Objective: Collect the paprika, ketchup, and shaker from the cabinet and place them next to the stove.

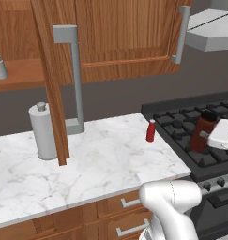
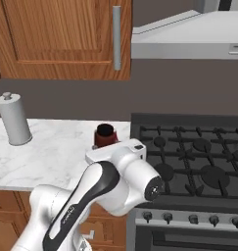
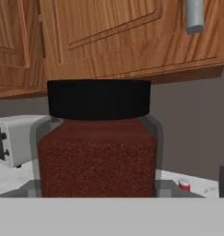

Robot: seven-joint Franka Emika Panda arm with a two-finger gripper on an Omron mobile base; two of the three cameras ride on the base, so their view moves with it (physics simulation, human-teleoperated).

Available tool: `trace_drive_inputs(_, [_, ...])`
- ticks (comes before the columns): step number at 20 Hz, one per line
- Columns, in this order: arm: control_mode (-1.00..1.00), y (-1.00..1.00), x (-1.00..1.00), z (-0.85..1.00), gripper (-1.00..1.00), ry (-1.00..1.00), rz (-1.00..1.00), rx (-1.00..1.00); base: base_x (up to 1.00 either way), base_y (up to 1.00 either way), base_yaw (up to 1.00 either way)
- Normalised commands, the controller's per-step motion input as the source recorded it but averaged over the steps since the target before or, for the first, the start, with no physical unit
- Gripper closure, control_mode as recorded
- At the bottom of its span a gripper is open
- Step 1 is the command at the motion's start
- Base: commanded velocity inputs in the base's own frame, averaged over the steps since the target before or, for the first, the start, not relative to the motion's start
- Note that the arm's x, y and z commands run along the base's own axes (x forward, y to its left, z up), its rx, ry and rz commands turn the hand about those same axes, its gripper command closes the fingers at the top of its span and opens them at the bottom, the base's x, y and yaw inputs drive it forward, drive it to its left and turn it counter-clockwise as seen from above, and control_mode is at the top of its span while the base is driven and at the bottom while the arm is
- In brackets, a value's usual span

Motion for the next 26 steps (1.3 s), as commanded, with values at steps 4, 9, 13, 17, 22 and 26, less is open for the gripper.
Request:
trace_drive_inputs(4, [-1.0,0.27,0.58,-0.5,1.0,0.0,0.16,-0.05,0.0,0.0,0.0])
trace_drive_inputs(9, [-1.0,0.0,0.51,-0.5,1.0,-0.04,0.11,-0.1,0.0,0.0,0.0])
trace_drive_inputs(13, [-1.0,0.0,0.51,-0.47,1.0,-0.05,0.06,-0.11,0.0,0.0,0.0])
trace_drive_inputs(17, [-1.0,-0.01,0.59,-0.29,1.0,0.01,0.07,-0.05,0.0,0.0,0.0])
trace_drive_inputs(22, [-1.0,-0.03,0.63,-0.3,1.0,0.08,0.09,-0.01,0.0,0.0,0.0])
trace_drive_inputs(26, [-1.0,-0.17,0.57,-0.32,1.0,0.13,0.11,0.01,0.0,0.0,0.0])
